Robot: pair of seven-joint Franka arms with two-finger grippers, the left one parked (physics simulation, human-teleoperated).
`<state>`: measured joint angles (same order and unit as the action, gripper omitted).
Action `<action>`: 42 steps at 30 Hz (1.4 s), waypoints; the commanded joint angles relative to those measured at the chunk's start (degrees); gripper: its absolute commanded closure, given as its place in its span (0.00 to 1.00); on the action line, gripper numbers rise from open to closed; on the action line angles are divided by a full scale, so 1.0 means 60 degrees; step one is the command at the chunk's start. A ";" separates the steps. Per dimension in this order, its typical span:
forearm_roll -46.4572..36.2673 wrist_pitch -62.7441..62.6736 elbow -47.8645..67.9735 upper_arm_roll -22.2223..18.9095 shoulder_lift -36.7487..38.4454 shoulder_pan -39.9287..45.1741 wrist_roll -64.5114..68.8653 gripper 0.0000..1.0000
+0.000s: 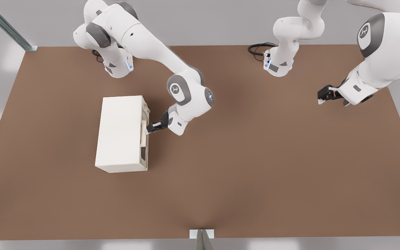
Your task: Keep left arm still and open the oven door with right arm
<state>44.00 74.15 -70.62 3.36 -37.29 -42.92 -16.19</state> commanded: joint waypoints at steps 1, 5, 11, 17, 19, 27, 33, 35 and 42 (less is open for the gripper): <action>0.0225 -0.1049 -0.0052 -0.0135 -0.0069 0.0019 -0.3717 0.79; 0.0094 -0.0844 -0.0066 -0.0135 -0.0640 0.0019 -0.3732 0.79; -0.0434 -0.0624 -0.0052 -0.0135 -0.0875 0.0327 -0.3878 0.79; -0.0683 -0.0522 -0.0066 -0.0135 -0.1182 0.0268 -0.4083 0.79; -0.0683 -0.0493 -0.0066 -0.0135 -0.1241 0.0268 -0.4098 0.79; -0.0653 -0.0463 -0.0213 -0.0208 -0.1299 0.0327 -0.4098 0.79; -0.0653 -0.0419 -0.0198 -0.0208 -0.1417 0.0312 -0.4098 0.79; -0.0668 -0.0376 -0.0140 -0.0208 -0.1417 0.0298 -0.4112 0.79; -0.6056 0.3052 0.2028 -0.0719 -0.1886 -0.0377 -0.9445 0.79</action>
<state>21.43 81.00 -60.31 0.13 -48.00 -44.97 -44.46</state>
